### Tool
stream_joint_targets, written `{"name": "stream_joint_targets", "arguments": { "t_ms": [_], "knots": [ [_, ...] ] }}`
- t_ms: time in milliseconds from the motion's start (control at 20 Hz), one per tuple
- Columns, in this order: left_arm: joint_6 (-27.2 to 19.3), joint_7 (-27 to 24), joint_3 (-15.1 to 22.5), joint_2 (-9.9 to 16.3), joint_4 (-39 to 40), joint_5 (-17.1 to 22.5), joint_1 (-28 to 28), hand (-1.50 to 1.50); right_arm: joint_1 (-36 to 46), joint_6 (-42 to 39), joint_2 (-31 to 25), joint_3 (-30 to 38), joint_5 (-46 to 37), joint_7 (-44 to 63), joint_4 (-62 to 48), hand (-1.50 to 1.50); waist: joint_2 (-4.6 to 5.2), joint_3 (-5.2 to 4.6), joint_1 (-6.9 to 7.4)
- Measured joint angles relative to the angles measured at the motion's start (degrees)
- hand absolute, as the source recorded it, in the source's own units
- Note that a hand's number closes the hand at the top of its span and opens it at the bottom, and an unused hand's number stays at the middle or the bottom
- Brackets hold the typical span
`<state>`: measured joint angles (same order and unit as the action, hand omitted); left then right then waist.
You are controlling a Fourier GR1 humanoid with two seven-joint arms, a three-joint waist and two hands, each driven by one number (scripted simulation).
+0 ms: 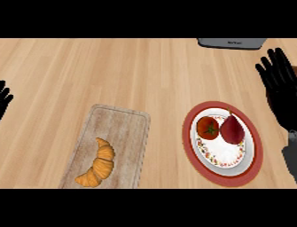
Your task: Pick the pear from the plate and place it in the bowl
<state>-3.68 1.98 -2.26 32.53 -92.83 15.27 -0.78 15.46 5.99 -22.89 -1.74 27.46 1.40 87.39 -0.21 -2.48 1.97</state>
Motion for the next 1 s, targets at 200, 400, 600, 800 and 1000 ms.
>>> {"name": "stream_joint_targets", "arguments": {
  "t_ms": [200,400,600,800,1000],
  "knots": [
    [-1.04,-1.78,-1.51,-1.85,0.81,0.81,2.66,0.0,3.63,-3.69,2.2,-4.79,-0.48,-0.02,1.37,-1.5,0.22,1.56,-0.63],
    [-2.83,-3.03,-2.64,-3.72,1.5,1.5,6.41,0.0,7.08,-4.3,0.64,-11.0,-9.67,-1.94,1.94,-1.5,0.06,1.72,-1.27],
    [-3.75,-3.09,-3.33,-4.87,2.8,2.1,8.9,0.0,3.3,7.46,3.8,-15.62,-23.71,-8.29,2.24,-1.5,0.1,2.15,-2.52],
    [-4.11,-4.35,-3.32,-6.46,4.7,1.57,10.44,0.0,-2.59,13.81,4.37,-21.12,-34.25,-10.36,6.47,-1.5,0.06,2.33,-2.82],
    [-4.14,-5.07,-3.55,-7.1,5.47,1.05,10.4,0.0,-5.34,15.22,-0.18,-23.56,-43.14,-2.7,13.41,-1.5,-0.14,2.33,-3.07]
  ]
}}
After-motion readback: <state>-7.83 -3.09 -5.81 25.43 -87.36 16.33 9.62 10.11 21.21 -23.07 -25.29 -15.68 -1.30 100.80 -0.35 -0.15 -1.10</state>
